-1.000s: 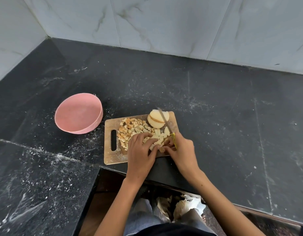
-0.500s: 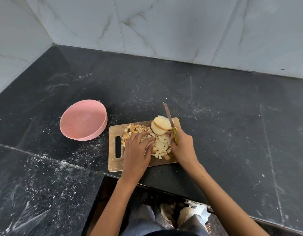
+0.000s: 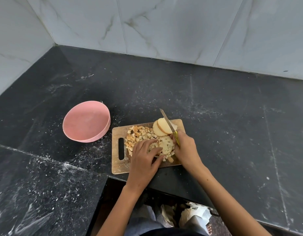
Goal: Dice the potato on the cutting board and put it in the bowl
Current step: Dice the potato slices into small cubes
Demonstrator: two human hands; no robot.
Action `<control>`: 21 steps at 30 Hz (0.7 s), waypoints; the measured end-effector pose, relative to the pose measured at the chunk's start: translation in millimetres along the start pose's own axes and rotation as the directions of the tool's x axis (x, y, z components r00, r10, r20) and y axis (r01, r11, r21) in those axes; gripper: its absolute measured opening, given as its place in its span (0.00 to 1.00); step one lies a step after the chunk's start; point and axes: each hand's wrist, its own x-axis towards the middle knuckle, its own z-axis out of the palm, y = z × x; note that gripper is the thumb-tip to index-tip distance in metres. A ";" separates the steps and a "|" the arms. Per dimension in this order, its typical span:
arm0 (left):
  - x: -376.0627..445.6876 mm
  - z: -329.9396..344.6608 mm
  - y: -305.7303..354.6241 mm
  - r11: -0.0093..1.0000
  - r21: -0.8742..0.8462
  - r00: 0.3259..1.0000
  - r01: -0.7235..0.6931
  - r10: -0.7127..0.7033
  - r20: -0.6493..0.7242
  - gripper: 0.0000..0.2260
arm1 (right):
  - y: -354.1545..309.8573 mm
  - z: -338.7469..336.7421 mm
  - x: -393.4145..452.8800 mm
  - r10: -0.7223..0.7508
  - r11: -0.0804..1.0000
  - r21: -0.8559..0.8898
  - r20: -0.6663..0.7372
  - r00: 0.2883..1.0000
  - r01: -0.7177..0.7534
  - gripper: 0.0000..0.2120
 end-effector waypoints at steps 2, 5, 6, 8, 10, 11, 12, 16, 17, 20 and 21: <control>0.6 -2.1 -0.7 1.000 -0.002 1.000 0.009 -0.009 -0.013 0.12 | 0.7 -1.8 1.1 -0.009 1.000 0.018 0.022 1.000 0.008 0.11; -0.3 -6.2 -3.6 0.999 -0.013 0.998 0.038 -0.038 -0.053 0.12 | 3.5 -15.1 1.2 0.027 0.995 0.091 0.062 0.998 -0.032 0.09; -1.1 -8.5 -5.9 0.998 -0.018 0.996 0.052 -0.053 -0.071 0.12 | 6.1 -21.2 0.1 0.044 0.994 0.099 0.057 0.997 -0.050 0.07; -1.8 -15.8 -11.3 0.994 -0.041 0.990 0.097 -0.101 -0.103 0.12 | 12.5 -33.8 -4.1 0.069 0.995 0.063 0.051 0.996 -0.072 0.08; -2.7 -23.1 -17.6 0.989 -0.048 0.982 0.137 -0.142 -0.122 0.12 | 17.0 -40.0 -8.9 0.089 0.995 0.030 0.121 0.989 -0.093 0.13; -2.8 -25.6 -20.2 0.988 -0.045 0.980 0.145 -0.150 -0.128 0.13 | 17.9 -39.4 -10.4 0.091 0.995 0.013 0.164 0.982 -0.095 0.16; -3.9 -27.6 -23.0 0.988 -0.042 0.979 0.149 -0.153 -0.132 0.13 | 18.1 -36.0 -11.0 0.084 0.996 -0.005 0.195 0.977 -0.084 0.18; -7.1 -31.2 -32.2 0.984 -0.036 0.974 0.176 -0.179 -0.138 0.13 | 11.0 -20.9 -11.4 0.031 0.999 0.026 0.208 0.978 -0.037 0.17; -7.8 -31.3 -33.5 0.983 -0.035 0.974 0.179 -0.182 -0.133 0.13 | 7.9 -19.6 -11.6 0.026 0.999 0.028 0.196 0.980 -0.032 0.16; -11.2 -29.9 -32.2 0.985 -0.024 0.979 0.169 -0.171 -0.111 0.14 | 1.7 -15.7 -12.5 0.022 0.999 0.035 0.152 0.988 -0.028 0.17; -12.2 -29.3 -31.1 0.986 -0.013 0.979 0.166 -0.167 -0.115 0.14 | 1.2 -12.4 -12.7 0.028 0.998 0.047 0.135 0.991 -0.034 0.17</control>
